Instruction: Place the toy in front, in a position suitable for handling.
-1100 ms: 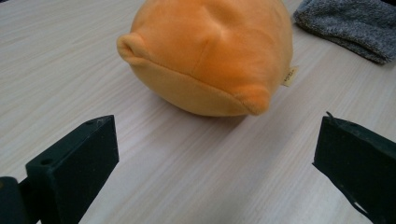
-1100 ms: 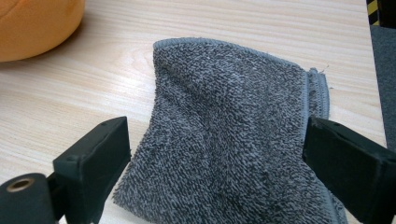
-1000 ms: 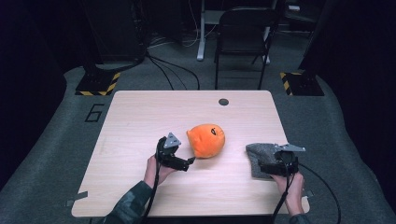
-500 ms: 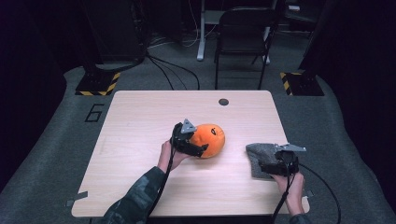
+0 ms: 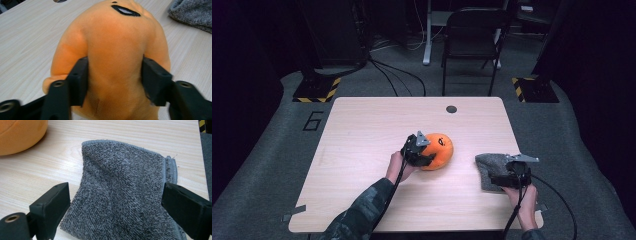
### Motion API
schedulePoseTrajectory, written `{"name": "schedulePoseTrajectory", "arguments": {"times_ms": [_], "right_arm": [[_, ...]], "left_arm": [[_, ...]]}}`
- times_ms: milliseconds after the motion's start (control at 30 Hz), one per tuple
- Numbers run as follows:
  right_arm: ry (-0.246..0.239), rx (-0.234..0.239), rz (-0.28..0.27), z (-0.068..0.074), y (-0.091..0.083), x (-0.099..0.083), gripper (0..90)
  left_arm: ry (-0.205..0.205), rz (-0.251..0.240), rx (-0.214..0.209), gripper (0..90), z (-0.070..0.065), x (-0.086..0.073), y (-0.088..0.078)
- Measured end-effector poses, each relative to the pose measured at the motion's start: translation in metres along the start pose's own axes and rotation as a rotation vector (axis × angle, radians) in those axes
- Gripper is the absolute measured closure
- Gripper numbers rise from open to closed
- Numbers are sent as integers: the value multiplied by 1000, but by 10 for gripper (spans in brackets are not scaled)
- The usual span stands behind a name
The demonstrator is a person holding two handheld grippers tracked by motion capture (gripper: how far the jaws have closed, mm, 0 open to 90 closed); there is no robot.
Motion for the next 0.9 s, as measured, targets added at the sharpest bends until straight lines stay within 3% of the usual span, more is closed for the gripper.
{"name": "schedulePoseTrajectory", "arguments": {"times_ms": [100,233,433,633,900], "right_arm": [[-8,2,2,0,0,0,79],[0,4,-1,-1,-1,0,80],[8,1,-6,-4,-2,1,80],[9,3,-6,-3,-1,1,81],[-1,9,-1,-2,-1,0,84]], "left_arm": [[4,-30,-2,652,-2,-1,-1],[17,-88,-3,730,-3,3,-7],[36,-140,-35,739,-4,13,-18],[80,-174,-116,735,-5,26,-39],[159,-145,-217,726,-15,31,-56]]}}
Point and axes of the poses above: each handheld gripper's, and its own axes: y roughly forward along the jaws, x roughly out of its top, z roughly to its left, the point moved 7 cm from there along y, roughly forward along the jaws, and after that the axes turned 13 degrees about -z, right-handed, at the moved point
